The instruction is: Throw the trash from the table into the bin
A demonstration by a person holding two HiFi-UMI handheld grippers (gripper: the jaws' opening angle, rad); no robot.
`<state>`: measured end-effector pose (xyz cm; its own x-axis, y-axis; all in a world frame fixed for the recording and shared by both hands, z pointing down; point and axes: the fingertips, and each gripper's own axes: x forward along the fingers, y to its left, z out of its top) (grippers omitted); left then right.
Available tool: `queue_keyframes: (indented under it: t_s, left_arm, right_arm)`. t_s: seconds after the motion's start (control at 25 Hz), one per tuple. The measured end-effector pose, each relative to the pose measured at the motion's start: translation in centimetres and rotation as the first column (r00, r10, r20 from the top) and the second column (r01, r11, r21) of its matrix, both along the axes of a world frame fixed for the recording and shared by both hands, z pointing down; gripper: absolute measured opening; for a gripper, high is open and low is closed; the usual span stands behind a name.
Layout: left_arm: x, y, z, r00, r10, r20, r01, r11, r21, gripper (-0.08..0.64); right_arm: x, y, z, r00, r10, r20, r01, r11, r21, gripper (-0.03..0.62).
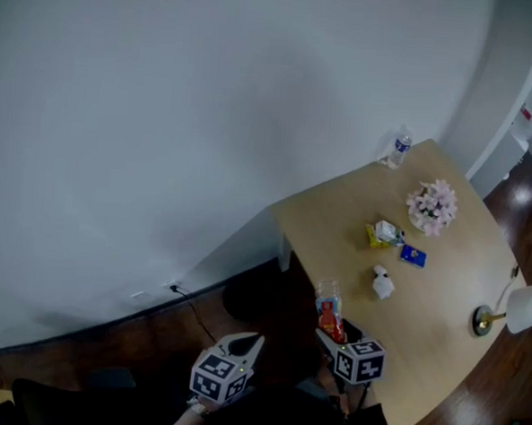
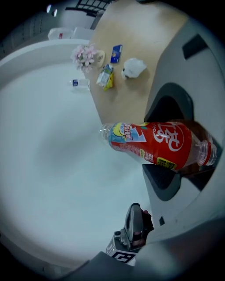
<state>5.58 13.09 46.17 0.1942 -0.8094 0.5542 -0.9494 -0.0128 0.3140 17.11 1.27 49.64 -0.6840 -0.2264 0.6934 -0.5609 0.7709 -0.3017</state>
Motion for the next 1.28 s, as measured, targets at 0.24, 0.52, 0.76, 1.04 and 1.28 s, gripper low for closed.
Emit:
queue_keyframes:
  t_s: [0.24,0.52,0.76,1.04,1.28]
  left_arm:
    - [-4.7,5.9,1.0,0.993,-0.119,-0.026,0.119,0.993,0.006,0.005]
    - [-8.8,10.6,4.0,0.982,-0.182,-0.053,0.18,0.983,-0.045,0.005]
    - [-10.8,9.5,6.7,0.974,-0.22,-0.063,0.214,0.973,-0.085,0.005]
    - [-12.8,5.8,10.5,0.946,-0.308,-0.1,0.288,0.942,-0.174,0.006]
    - [-15.6,3.7,14.8,0.924,-0.37,-0.101,0.336,0.907,-0.253,0.006]
  right_arm:
    - [-6.3,6.3,1.7,0.988,-0.152,-0.022,0.151,0.988,-0.031,0.31]
    - [-11.5,11.5,6.7,0.959,-0.264,-0.106,0.253,0.961,-0.107,0.31]
    - [-15.6,12.0,15.1,0.9,-0.38,-0.213,0.331,0.914,-0.233,0.31]
    - [-20.7,8.8,28.0,0.846,-0.419,-0.33,0.283,0.877,-0.389,0.311]
    - [-23.8,6.4,38.2,0.754,-0.469,-0.459,0.232,0.845,-0.482,0.314]
